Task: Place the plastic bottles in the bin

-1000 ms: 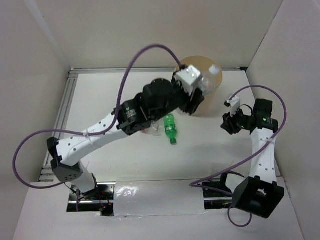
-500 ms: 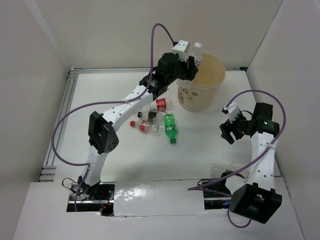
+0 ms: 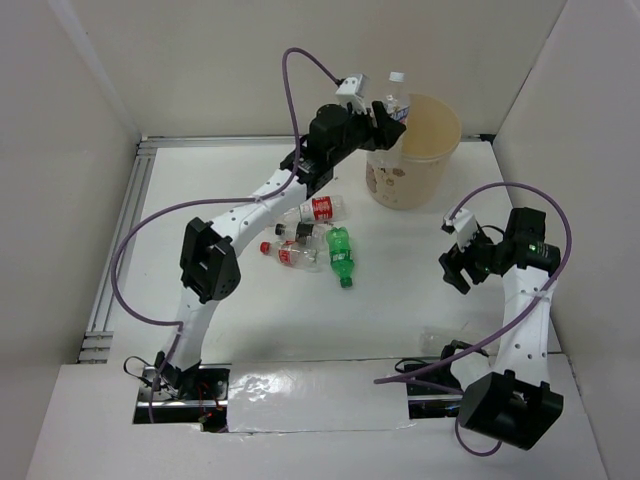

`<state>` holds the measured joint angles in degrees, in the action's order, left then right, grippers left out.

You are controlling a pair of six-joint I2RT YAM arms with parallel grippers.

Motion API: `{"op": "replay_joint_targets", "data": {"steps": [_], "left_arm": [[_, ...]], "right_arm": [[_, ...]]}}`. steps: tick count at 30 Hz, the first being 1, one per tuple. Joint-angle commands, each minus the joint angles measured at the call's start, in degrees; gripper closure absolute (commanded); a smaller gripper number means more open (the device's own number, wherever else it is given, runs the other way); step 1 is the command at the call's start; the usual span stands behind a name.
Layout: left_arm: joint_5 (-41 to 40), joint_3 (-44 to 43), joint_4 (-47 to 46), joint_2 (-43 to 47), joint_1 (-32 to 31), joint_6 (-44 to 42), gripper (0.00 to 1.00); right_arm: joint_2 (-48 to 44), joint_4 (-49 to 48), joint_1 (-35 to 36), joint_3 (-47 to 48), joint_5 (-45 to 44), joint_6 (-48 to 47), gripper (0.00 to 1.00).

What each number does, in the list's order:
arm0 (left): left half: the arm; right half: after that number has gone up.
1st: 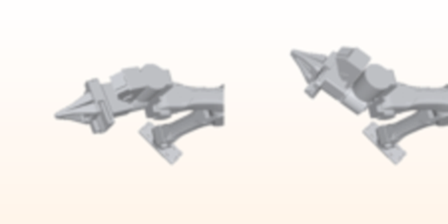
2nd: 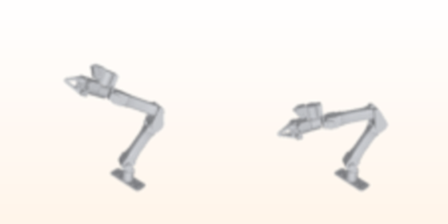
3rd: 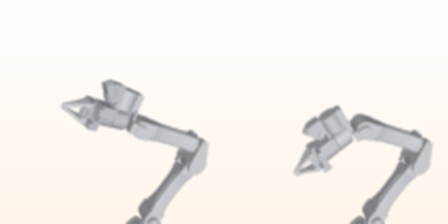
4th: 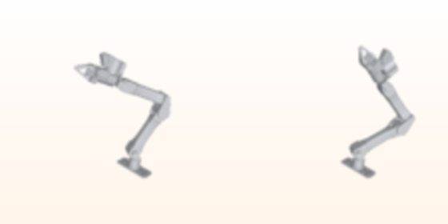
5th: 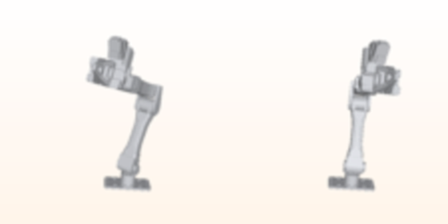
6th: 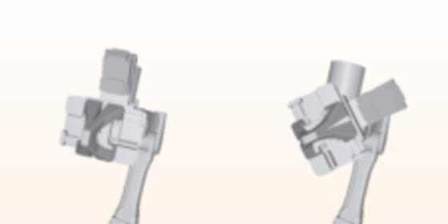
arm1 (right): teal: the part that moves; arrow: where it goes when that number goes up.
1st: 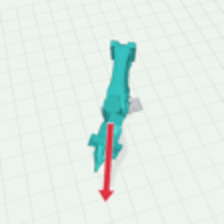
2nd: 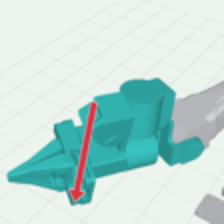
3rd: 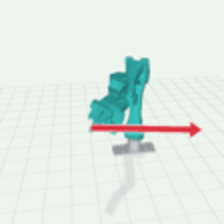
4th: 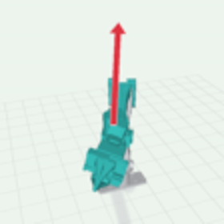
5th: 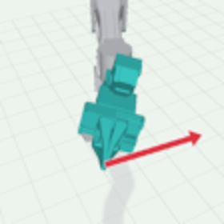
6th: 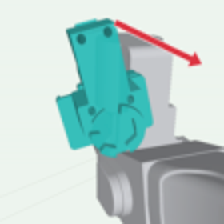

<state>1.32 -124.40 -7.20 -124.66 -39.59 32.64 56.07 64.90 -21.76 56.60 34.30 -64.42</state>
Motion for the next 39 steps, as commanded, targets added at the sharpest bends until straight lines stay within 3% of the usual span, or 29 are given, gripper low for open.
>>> {"op": "replay_joint_targets", "data": {"steps": [1, 3, 8, 11, 13, 15, 20, 21, 27, 35, 39], "left_arm": [[1.4, -2.1, -12.7, -0.2, -1.2, 5.0, 0.61], [-0.4, -5.7, -14.7, -4.1, -1.2, 6.5, 0.58], [-4.8, -2.3, -26.7, -5.3, -0.6, 15.0, 0.58], [-6.9, -10.7, -23.3, -11.6, -0.6, 16.1, 0.55], [-7.6, -14.0, -21.2, -14.5, -0.6, 17.4, 0.46], [-9.8, -12.5, -23.2, -16.0, -0.6, 17.5, 0.31], [-11.7, -14.3, -20.9, -19.5, -0.6, 15.5, 0.12], [-11.7, -14.3, -20.4, -20.3, -0.6, 15.5, 0.01], [-10.4, -13.9, -19.2, -18.8, -1.2, 11.0, 0.0], [-8.8, -1.0, -20.1, -9.1, -1.2, 5.4, 0.0], [-7.5, 3.3, -18.9, -2.7, -1.2, 1.1, 0.0]], "right_arm": [[-1.8, 2.5, -0.2, 1.2, 0.1, -0.8, 0.19], [-2.5, 2.5, -0.2, 0.7, 0.1, -0.1, 0.19], [-3.0, 2.5, -0.2, -0.3, -1.2, 0.4, 0.19], [-4.2, 3.0, -0.2, -0.9, -1.8, 0.4, 0.19], [-4.2, 3.0, -0.2, -0.9, -2.4, 0.4, 0.19], [-4.2, 3.0, -0.2, -0.9, -2.4, 1.0, 0.19], [-3.7, 2.5, -0.2, -0.9, -1.9, 1.6, 0.19], [-3.2, 2.5, -0.2, -0.9, -1.9, 2.2, 0.19], [-3.2, 1.5, -0.2, -1.6, -1.9, 2.2, 0.19], [-1.5, -0.9, -0.2, -2.6, -0.1, 2.2, 0.18], [-1.5, -1.5, -0.2, -1.9, -0.1, -3.1, 0.17]]}}
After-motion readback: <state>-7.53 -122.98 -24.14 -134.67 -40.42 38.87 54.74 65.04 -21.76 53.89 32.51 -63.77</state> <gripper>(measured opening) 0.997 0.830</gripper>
